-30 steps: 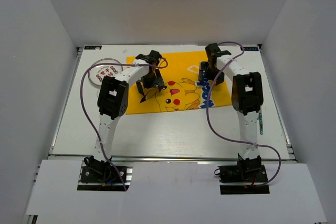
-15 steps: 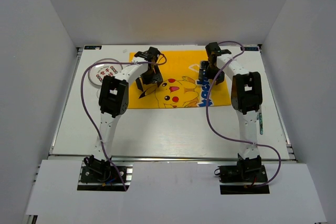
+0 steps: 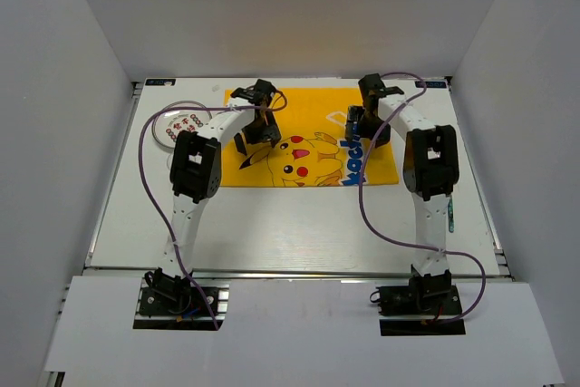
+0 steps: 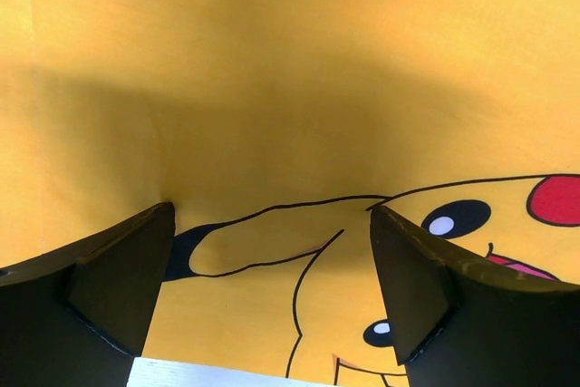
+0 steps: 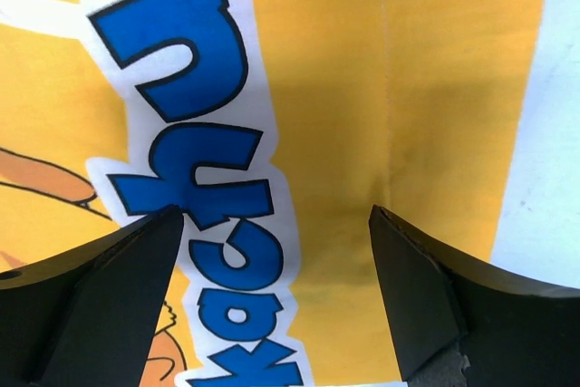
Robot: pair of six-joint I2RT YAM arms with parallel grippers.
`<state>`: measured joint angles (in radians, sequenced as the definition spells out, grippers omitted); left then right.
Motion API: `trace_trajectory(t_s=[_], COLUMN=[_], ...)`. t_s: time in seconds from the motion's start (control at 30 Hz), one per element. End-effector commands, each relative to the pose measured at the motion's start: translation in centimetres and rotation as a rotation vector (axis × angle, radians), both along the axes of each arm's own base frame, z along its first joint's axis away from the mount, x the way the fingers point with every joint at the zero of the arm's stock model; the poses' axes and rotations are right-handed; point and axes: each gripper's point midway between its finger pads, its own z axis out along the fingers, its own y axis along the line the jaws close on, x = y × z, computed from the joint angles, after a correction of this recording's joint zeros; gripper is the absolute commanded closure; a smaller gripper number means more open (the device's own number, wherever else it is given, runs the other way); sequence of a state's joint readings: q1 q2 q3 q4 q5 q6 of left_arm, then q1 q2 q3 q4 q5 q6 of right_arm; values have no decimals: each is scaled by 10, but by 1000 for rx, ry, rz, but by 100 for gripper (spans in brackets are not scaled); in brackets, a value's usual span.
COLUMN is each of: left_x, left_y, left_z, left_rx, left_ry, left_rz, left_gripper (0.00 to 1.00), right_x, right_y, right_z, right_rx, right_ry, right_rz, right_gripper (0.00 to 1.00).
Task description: Set the dinner table for one person
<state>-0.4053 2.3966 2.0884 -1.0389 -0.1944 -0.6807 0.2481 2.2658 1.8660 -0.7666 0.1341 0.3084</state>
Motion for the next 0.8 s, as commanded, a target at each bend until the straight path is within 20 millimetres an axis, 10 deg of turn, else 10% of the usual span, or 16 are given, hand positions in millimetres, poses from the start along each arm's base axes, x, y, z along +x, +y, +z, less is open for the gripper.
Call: trace_trajectory(t_s=[0.0,0.2,0.37,0.6,0.77], left_x=[22,27,17,-12,-3], left_y=[0,-4,12,95,148], left_z=[69,127,190,305,302], left_rx=[-51,-110,-98,21,35], left_ry=[-169,-285,-402,-714,-757], left_rz=[12,22,39,164,265], left_gripper=[2,2,2,2,2], right_x=[11,36,20,-97,-164], right_y=[-3,1,3,-10,20], right_z=[59,136,207,307,326], right_rx=[30,45,69,206,434], right_ry=[-113,-251,-371,-668,-750], right_rz=[-14,8,33,82,255], right_gripper=[11,11,11,11,11])
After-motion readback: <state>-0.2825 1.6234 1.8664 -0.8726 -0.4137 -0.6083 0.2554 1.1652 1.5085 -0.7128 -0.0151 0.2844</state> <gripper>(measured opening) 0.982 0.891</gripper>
